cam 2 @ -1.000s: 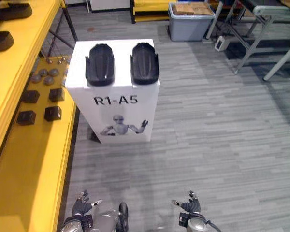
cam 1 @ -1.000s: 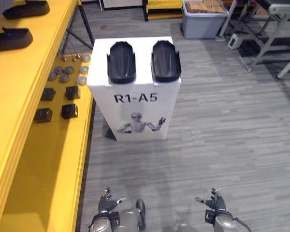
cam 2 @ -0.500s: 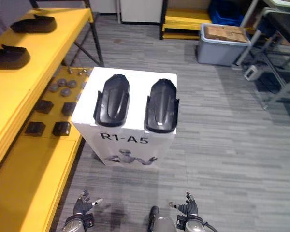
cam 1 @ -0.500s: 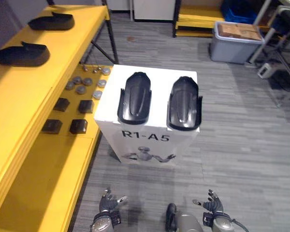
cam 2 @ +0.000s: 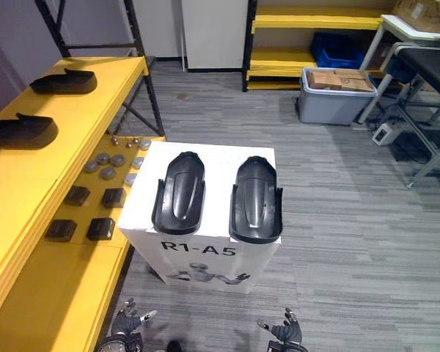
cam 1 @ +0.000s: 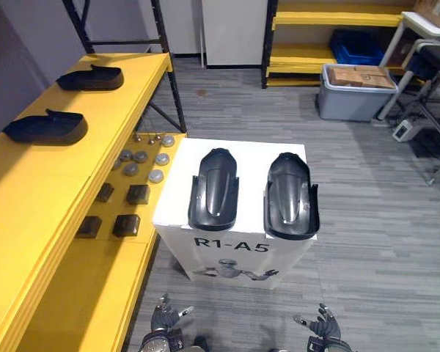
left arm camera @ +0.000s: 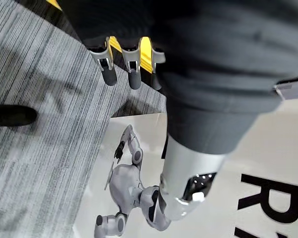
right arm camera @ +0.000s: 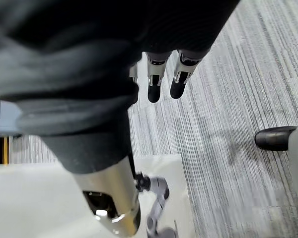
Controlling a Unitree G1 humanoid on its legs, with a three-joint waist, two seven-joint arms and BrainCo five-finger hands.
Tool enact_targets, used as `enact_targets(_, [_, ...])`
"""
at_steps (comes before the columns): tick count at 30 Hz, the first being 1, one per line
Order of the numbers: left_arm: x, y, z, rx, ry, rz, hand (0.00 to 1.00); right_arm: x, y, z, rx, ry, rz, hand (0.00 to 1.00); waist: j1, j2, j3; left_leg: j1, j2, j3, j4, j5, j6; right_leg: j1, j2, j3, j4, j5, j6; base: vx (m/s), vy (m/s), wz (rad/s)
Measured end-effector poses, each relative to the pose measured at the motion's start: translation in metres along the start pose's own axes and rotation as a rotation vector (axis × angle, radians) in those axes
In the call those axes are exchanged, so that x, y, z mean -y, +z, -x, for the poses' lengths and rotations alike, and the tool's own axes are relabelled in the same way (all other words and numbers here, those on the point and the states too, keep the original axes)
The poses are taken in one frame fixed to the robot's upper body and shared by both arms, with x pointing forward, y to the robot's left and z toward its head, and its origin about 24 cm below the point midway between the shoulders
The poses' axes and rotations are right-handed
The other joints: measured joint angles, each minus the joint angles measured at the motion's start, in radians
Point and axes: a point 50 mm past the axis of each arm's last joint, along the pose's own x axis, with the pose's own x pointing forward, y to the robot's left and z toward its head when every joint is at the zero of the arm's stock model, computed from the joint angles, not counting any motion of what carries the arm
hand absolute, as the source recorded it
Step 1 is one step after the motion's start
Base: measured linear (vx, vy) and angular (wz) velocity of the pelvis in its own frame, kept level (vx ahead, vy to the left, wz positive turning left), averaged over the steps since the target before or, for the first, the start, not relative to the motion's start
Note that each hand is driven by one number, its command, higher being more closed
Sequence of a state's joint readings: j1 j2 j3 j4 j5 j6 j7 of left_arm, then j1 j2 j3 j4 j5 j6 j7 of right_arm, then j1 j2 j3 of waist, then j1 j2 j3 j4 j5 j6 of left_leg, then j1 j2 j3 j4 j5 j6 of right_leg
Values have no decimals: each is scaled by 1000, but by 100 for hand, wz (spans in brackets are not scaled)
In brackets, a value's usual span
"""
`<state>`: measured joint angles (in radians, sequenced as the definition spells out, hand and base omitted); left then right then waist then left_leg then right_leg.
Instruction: Walk over and take plastic housings, then place them on the shelf
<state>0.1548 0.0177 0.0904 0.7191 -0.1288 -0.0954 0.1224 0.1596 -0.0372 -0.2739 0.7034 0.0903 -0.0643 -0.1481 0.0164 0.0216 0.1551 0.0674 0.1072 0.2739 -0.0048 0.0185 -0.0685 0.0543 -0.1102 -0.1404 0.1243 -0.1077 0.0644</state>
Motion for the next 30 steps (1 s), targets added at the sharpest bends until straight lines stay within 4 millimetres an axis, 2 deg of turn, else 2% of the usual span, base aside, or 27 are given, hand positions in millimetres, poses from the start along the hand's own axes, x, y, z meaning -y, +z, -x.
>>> enact_targets(3, [-2, 0, 1, 4, 3, -3, 0, 16, 25, 0, 109, -57, -25, 0, -1, 0, -2, 15, 3, 20, -23, 6, -5, -3, 9, 21, -1, 1, -1, 36, -6, -23])
enact_targets(5, [-7, -2, 5, 13, 10, -19, 0, 36, 70, 5, 303, -99, -4, 0, -5, -3, -14, 25, 3, 44, -38, 6, -5, -19, 13, 49, -1, 1, -1, 18, -1, -32])
enact_targets(6, [-8, -2, 5, 13, 11, -19, 0, 38, 75, 6, 325, -108, -6, 0, -5, -4, -16, 25, 3, 46, -39, 6, -5, -21, 14, 51, 0, 1, -1, 7, 5, -21])
enact_targets(8, [-14, -2, 6, 16, 21, -32, 0, 54, 117, 16, 499, -156, 11, 0, -11, -10, -20, 25, 2, 54, -42, 6, -5, -25, 15, 61, 0, 1, -1, 5, 3, -11])
enact_targets(10, [-20, -7, 8, 2, 33, -43, 0, 60, 143, 24, 606, -174, 59, 0, -15, -17, -28, 24, 1, 53, -45, 6, -4, -34, 16, 70, 0, 1, 0, -6, 2, -12])
enact_targets(13, [-25, -16, 13, -22, 30, -78, 0, 61, 190, 39, 797, -183, 137, 0, -30, -21, -32, 22, -2, 49, -52, 6, -4, -44, 17, 79, -2, 7, 3, -4, 6, -8])
enact_targets(15, [-24, -16, 14, -20, 7, -105, 0, 59, 220, 47, 923, -186, 179, 0, -29, -20, -39, 6, -4, 42, -52, 7, -3, -57, 17, 81, -8, 15, 4, -34, 15, -2])
enact_targets(16, [-24, -16, 13, -17, -1, -116, 0, 57, 228, 49, 953, -186, 188, 0, -29, -20, -41, 1, -5, 35, -52, 8, -1, -58, 17, 78, -12, 19, 4, -25, 10, 6])
enact_targets(18, [-22, -15, 13, -13, -20, -132, 0, 38, 256, 55, 1055, -132, 216, 0, -27, -20, -41, -7, -5, 24, -51, 12, 5, -58, 17, 75, -12, 24, 2, -22, 9, 7])
enact_targets(19, [-21, -16, 14, -14, -27, -137, 0, 31, 261, 55, 1074, -108, 226, 0, -26, -20, -41, -7, -5, 23, -51, 13, 7, -58, 17, 74, -12, 25, 1, -35, 7, 8])
enact_targets(21, [-16, -17, 13, -16, -52, -153, 0, 4, 271, 53, 1099, -19, 270, 0, -21, -19, -42, -10, -6, 0, -51, 17, 12, -54, 16, 61, -19, 28, -1, -52, 5, 18])
enact_targets(24, [-13, -19, 14, -25, -65, -164, 0, -17, 270, 41, 1061, 39, 327, 0, 6, -17, -43, -20, -7, -24, -51, 24, 17, -47, 16, 42, -33, 34, -2, -41, 7, 20])
enact_targets(30, [-8, -23, 15, -35, -81, -169, 0, -39, 257, 18, 940, 74, 394, 0, 23, -13, -41, -34, -16, -61, -65, 41, 27, -32, 11, 9, -67, 51, -3, -18, 15, 18])
